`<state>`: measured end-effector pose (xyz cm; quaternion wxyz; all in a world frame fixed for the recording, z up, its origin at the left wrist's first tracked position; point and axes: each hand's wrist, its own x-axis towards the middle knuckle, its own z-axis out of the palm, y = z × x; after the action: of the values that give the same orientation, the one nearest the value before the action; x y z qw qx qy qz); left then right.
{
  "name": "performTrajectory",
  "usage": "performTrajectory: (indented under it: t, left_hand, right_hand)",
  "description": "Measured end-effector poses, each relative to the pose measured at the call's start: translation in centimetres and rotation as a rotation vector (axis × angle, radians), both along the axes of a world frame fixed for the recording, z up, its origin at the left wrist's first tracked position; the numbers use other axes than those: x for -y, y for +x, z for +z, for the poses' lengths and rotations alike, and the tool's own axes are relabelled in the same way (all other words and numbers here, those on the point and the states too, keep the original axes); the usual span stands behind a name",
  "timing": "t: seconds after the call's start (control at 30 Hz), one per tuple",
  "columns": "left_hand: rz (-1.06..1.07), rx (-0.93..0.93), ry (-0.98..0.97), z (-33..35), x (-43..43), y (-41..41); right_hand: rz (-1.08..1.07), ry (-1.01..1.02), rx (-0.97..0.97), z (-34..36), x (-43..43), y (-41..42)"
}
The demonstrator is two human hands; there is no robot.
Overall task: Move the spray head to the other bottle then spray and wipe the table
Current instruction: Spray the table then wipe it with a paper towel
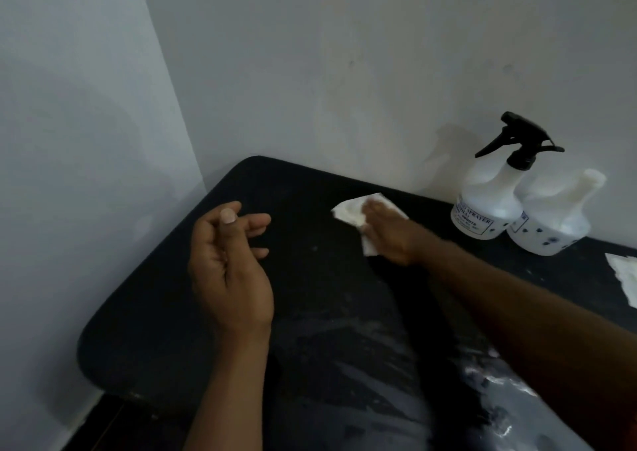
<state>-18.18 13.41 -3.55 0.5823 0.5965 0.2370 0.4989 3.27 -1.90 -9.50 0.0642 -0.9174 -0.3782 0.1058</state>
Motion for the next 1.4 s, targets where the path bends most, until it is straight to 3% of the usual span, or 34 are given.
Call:
performTrajectory:
  t: [0.1,0.2,0.43,0.57,0.77,1.03,1.23,1.4]
  left_hand:
    - [0.036,0.013,-0.014,-0.1,-0.4,-0.2]
    - [0.041,0.016,-0.028,-0.1,-0.2,0.2]
    - [0.067,-0.023,-0.01,0.0,0.6,0.7]
    - [0.084,-0.034,0.015,0.3,0.9,-0.1]
    - [0.015,0.01,0.017,1.0,3.2,0.2]
    - [-0.083,0.04,0.021,2.0,8.2,1.9]
    - [-0.083,0.047,0.026,2.1,8.5,1.9]
    - [-0.073,0.043,0.004,2.0,7.2,1.7]
  right_hand:
    - [-0.149,-0.051,0.005,0.1,3.6,2.4]
    - [-0.114,0.017,-0.01,0.2,2.8,0.0]
    - [0.497,0.214,-0.217,1.4,-4.6,-16.0]
    - [0.638,0.281,-0.189,1.0,-3.7,-19.8]
    - [0.257,0.177,0.015,0.6,6.2,-12.6]
    - [-0.21,0.087,0.069,0.6,23.5,-8.5]
    - [-0.369,0.086,0.03,0.4,23.2,-9.2]
    - [-0.221,0.269,-0.077,0.8,17.0,-14.4]
